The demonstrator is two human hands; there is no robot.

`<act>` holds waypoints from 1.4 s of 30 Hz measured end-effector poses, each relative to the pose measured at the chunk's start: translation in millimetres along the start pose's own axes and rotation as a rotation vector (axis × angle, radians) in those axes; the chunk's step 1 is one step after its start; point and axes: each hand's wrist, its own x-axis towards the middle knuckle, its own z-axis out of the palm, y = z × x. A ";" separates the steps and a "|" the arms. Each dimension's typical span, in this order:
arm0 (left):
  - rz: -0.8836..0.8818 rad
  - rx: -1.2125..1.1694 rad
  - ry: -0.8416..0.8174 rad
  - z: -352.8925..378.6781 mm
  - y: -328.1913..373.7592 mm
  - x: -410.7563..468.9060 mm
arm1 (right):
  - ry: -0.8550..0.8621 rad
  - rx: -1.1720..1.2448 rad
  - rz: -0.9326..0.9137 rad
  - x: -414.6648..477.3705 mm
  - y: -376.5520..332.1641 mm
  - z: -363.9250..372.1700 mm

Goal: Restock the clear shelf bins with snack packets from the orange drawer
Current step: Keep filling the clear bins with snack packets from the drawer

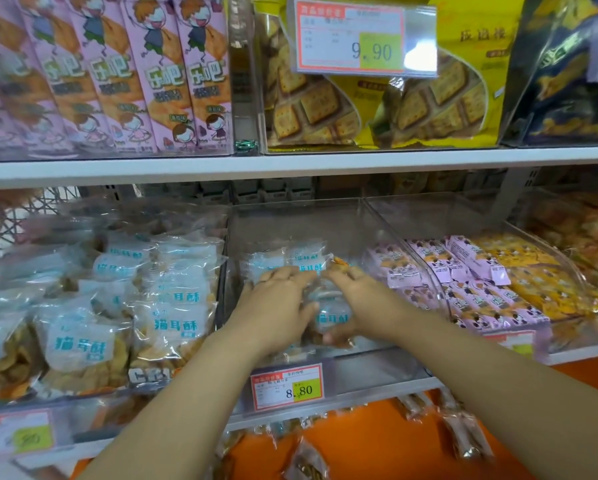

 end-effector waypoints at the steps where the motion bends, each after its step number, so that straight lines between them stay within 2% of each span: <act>1: 0.015 0.015 -0.034 1.1 1.4 -0.6 | -0.011 0.081 -0.011 0.1 -1.1 2.2; 4: 0.027 0.090 -0.104 5.9 2.2 -1.8 | -0.108 0.184 -0.018 -5.1 0.6 -9.0; 7: 0.035 0.101 -0.056 8.7 0.3 -1.7 | -0.202 0.210 0.038 -9.5 5.2 -44.2; 10: 0.039 0.084 0.003 12.3 -0.2 -1.0 | -0.036 0.335 0.130 5.5 8.0 -66.2; 12: 0.036 0.077 0.021 13.4 0.2 -0.5 | 0.028 0.244 0.181 24.0 7.6 -62.6; 18: 0.040 0.039 0.026 11.4 1.6 -0.5 | -0.094 -0.052 0.186 60.1 16.0 -21.9; 25: 0.043 0.053 0.038 15.7 0.7 0.5 | -0.188 -0.203 0.159 78.8 21.0 -16.0; 34: 0.054 0.062 0.066 15.9 0.7 -1.3 | -0.041 -0.361 0.176 62.1 13.5 -18.6; 38: 0.051 0.067 0.054 15.1 1.5 -1.9 | 0.174 -0.671 0.100 49.2 3.7 -38.2; 42: 0.053 0.069 0.042 14.3 1.9 -2.5 | 0.374 -0.707 0.060 35.3 -0.9 -65.4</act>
